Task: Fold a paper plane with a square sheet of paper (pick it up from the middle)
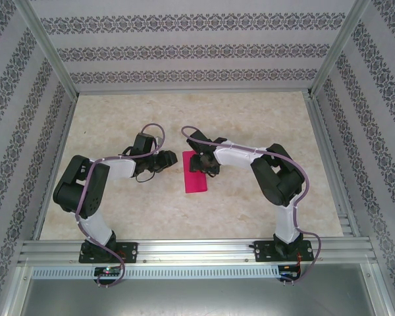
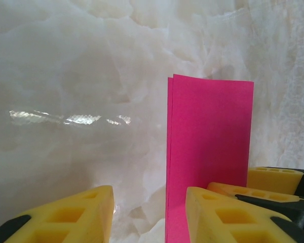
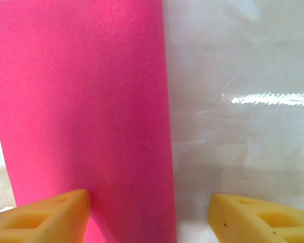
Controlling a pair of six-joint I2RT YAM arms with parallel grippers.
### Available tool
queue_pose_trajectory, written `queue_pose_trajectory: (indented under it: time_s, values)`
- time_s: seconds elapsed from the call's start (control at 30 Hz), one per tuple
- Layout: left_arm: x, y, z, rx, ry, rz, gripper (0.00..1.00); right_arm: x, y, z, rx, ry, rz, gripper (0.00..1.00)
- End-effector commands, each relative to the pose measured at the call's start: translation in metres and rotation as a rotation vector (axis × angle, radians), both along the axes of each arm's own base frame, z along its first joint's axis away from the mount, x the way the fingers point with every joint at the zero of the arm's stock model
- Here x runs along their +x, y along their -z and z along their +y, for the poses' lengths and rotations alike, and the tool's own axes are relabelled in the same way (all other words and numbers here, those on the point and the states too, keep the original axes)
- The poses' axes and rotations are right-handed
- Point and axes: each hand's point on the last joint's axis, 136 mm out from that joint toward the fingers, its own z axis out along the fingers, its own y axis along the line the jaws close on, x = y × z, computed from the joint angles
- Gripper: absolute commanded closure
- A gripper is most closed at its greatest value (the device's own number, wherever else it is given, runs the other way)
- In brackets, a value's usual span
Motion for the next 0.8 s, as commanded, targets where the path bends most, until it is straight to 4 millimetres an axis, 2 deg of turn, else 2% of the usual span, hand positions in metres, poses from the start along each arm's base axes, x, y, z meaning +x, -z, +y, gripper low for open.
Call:
queue_pose_trajectory:
  time_s: [0.0, 0.5, 0.77]
  values:
    - [0.008, -0.011, -0.013, -0.026, 0.040, -0.049, 0.59, -0.031, 0.075, -0.021, -0.088, -0.042, 0.157, 0.33]
    - [0.007, -0.007, -0.019, -0.044, 0.065, -0.029, 0.64, -0.034, 0.086, -0.023, -0.085, -0.036, 0.187, 0.32]
    - [0.005, -0.007, -0.029, -0.064, 0.099, -0.021, 0.70, -0.037, 0.092, -0.024, -0.092, -0.027, 0.211, 0.32]
